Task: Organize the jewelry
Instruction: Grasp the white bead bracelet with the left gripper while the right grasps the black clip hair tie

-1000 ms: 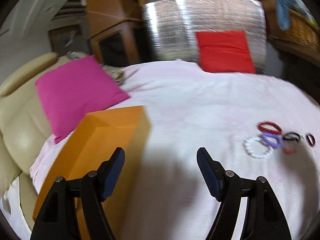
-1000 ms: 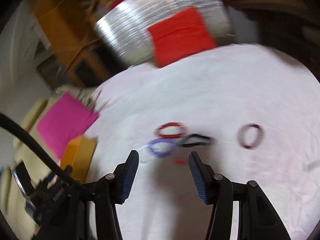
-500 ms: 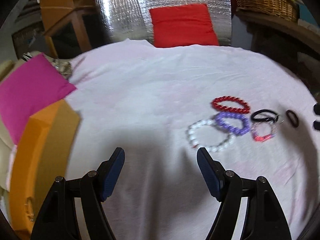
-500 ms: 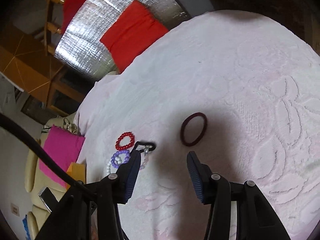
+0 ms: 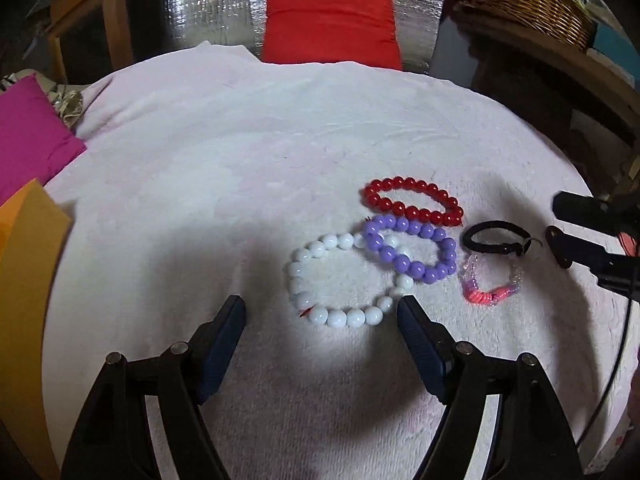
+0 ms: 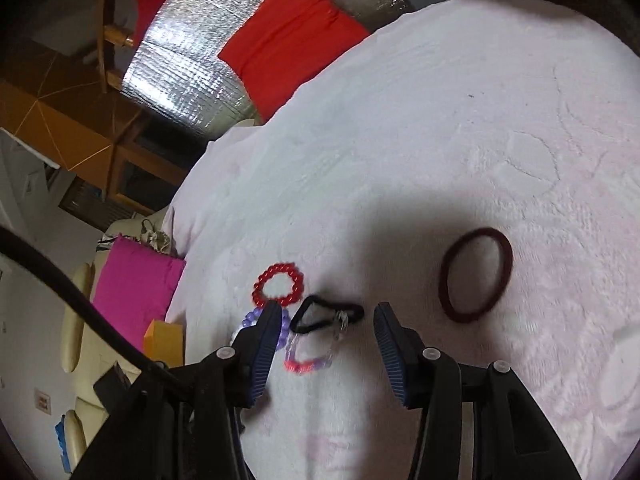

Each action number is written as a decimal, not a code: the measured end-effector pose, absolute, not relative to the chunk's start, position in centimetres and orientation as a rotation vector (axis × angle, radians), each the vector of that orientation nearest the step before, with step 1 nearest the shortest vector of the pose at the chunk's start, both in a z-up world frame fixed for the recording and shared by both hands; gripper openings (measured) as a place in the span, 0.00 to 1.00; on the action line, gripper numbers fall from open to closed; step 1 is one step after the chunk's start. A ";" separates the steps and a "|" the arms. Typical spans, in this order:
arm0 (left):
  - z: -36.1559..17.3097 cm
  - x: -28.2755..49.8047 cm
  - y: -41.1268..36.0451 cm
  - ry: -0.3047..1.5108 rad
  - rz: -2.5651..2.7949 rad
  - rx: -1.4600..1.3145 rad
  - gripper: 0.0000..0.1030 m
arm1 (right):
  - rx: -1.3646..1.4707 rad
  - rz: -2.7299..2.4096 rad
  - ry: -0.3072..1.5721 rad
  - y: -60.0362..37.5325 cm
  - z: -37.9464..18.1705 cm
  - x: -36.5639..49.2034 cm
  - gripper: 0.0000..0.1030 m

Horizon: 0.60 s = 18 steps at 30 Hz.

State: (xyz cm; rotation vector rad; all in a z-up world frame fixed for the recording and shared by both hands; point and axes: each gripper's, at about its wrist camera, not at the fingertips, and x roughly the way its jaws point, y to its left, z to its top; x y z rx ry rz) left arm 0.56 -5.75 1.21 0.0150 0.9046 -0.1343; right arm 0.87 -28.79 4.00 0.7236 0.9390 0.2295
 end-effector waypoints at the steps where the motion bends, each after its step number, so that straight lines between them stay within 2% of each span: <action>1: 1.2 0.7 -5.8 0.903 -0.141 0.017 0.76 | 0.734 0.223 0.943 -28.9 3.7 1.1 0.50; 3: 1.2 0.7 -5.7 0.900 -0.162 0.007 0.76 | 0.765 0.221 0.947 -29.2 3.3 1.5 0.50; 5: 1.1 0.8 -5.6 0.903 -0.176 -0.001 0.59 | 0.777 0.230 0.948 -29.1 3.3 1.7 0.42; 6: 1.3 0.7 -5.5 0.898 -0.175 0.003 0.55 | 0.778 0.238 0.952 -28.9 3.3 1.8 0.41; 7: 1.3 0.7 -5.4 0.895 -0.175 0.005 0.46 | 0.778 0.243 0.955 -28.8 3.3 1.9 0.40; 9: 1.5 0.6 -5.1 0.894 -0.182 0.002 0.41 | 0.771 0.246 0.964 -28.4 3.2 1.9 0.40; 11: 1.6 0.7 -4.9 0.894 -0.184 0.000 0.23 | 0.755 0.249 0.979 -27.8 3.1 2.0 0.31; 13: 1.7 0.5 -4.6 0.892 -0.191 0.000 0.11 | 0.734 0.231 0.994 -27.3 3.0 2.0 0.30; 17: 2.0 0.3 -4.1 0.890 -0.212 -0.007 0.10 | 0.688 0.204 1.010 -26.5 2.7 2.0 0.08; 18: 2.1 0.2 -3.9 0.887 -0.216 -0.007 0.10 | 0.670 0.195 1.009 -26.4 2.7 1.8 0.05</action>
